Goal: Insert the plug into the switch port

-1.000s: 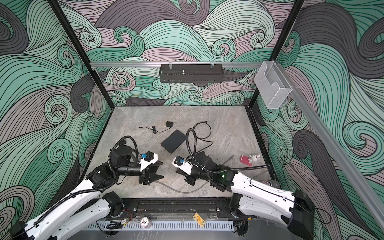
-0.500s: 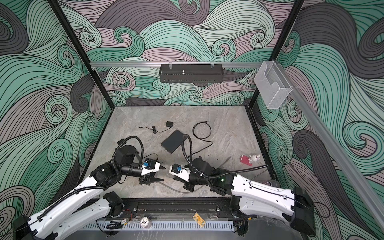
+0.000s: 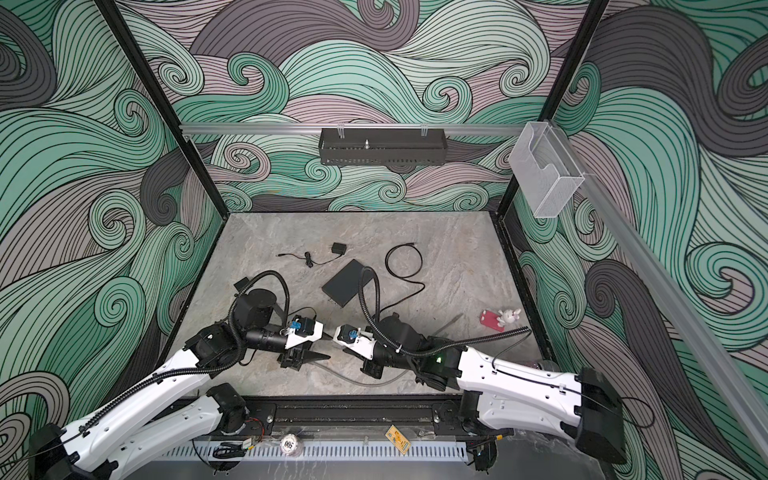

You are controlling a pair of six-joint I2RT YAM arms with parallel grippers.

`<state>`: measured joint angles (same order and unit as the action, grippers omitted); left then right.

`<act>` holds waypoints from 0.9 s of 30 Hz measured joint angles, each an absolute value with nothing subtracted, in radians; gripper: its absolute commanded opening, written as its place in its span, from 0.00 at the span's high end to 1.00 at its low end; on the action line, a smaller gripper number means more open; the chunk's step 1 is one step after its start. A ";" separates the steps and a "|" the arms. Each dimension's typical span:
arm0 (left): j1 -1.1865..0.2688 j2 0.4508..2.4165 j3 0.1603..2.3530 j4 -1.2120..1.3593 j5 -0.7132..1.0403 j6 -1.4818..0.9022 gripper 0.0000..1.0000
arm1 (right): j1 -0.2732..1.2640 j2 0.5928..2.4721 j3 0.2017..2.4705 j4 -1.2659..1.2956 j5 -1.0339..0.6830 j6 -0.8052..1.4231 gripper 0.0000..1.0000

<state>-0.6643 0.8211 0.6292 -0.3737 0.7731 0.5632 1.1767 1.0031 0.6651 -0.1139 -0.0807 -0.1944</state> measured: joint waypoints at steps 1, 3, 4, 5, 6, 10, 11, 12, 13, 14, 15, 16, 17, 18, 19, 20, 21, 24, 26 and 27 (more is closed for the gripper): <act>-0.664 0.822 0.630 -0.374 0.767 0.563 0.54 | 1.179 1.005 0.668 -0.114 -0.078 -0.194 1.00; -0.664 0.822 0.634 -0.375 0.759 0.558 0.55 | 1.183 1.010 0.673 -0.112 -0.078 -0.194 1.00; -0.664 0.822 0.636 -0.374 0.757 0.557 0.56 | 1.185 1.012 0.675 -0.110 -0.076 -0.194 1.00; -0.664 0.822 0.638 -0.374 0.754 0.556 0.57 | 1.187 1.015 0.676 -0.110 -0.075 -0.194 1.00; -0.664 0.822 0.639 -0.374 0.752 0.554 0.57 | 1.188 1.016 0.677 -0.110 -0.074 -0.194 1.00; -0.664 0.822 0.640 -0.374 0.749 0.547 0.68 | 1.192 1.024 0.678 -0.111 -0.067 -0.194 1.00; -0.664 0.822 0.640 -0.375 0.749 0.549 0.71 | 1.192 1.028 0.680 -0.111 -0.067 -0.194 1.00; -0.664 0.822 0.640 -0.375 0.748 0.548 0.73 | 1.192 1.029 0.682 -0.112 -0.065 -0.194 1.00; -0.664 0.822 0.640 -0.377 0.748 0.549 0.74 | 1.192 1.030 0.684 -0.112 -0.063 -0.194 1.00; -0.664 0.822 0.640 -0.381 0.748 0.548 0.75 | 1.193 1.031 0.686 -0.112 -0.061 -0.194 1.00; -0.664 0.823 0.640 -0.383 0.748 0.549 0.76 | 1.195 1.031 0.688 -0.112 -0.060 -0.194 1.00; -0.664 0.823 0.640 -0.384 0.748 0.549 0.76 | 1.197 1.031 0.690 -0.112 -0.059 -0.194 1.00; -0.664 0.823 0.640 -0.387 0.748 0.549 0.76 | 1.197 1.031 0.690 -0.110 -0.059 -0.194 1.00; -0.664 0.823 0.640 -0.390 0.748 0.549 0.76 | 1.198 1.031 0.690 -0.110 -0.059 -0.194 1.00; -0.664 0.823 0.640 -0.391 0.748 0.550 0.76 | 1.199 1.031 0.690 -0.110 -0.059 -0.194 1.00; -0.664 0.823 0.640 -0.392 0.748 0.549 0.76 | 1.199 1.031 0.690 -0.110 -0.059 -0.194 1.00; -0.664 0.823 0.640 -0.393 0.748 0.550 0.79 | 1.199 1.031 0.691 -0.111 -0.059 -0.194 1.00; -0.664 0.823 0.640 -0.393 0.745 0.549 0.85 | 1.203 1.031 0.694 -0.113 -0.059 -0.194 1.00; -0.665 0.823 0.641 -0.398 0.745 0.548 0.90 | 1.205 1.031 0.694 -0.114 -0.058 -0.194 1.00; -0.665 0.823 0.642 -0.399 0.745 0.550 0.91 | 1.205 1.031 0.694 -0.115 -0.057 -0.194 1.00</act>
<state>-0.6647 0.8230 0.6422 -0.3992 0.7448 0.5499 1.2045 1.0309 0.6937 -0.1146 -0.0574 -0.1936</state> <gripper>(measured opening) 0.118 0.084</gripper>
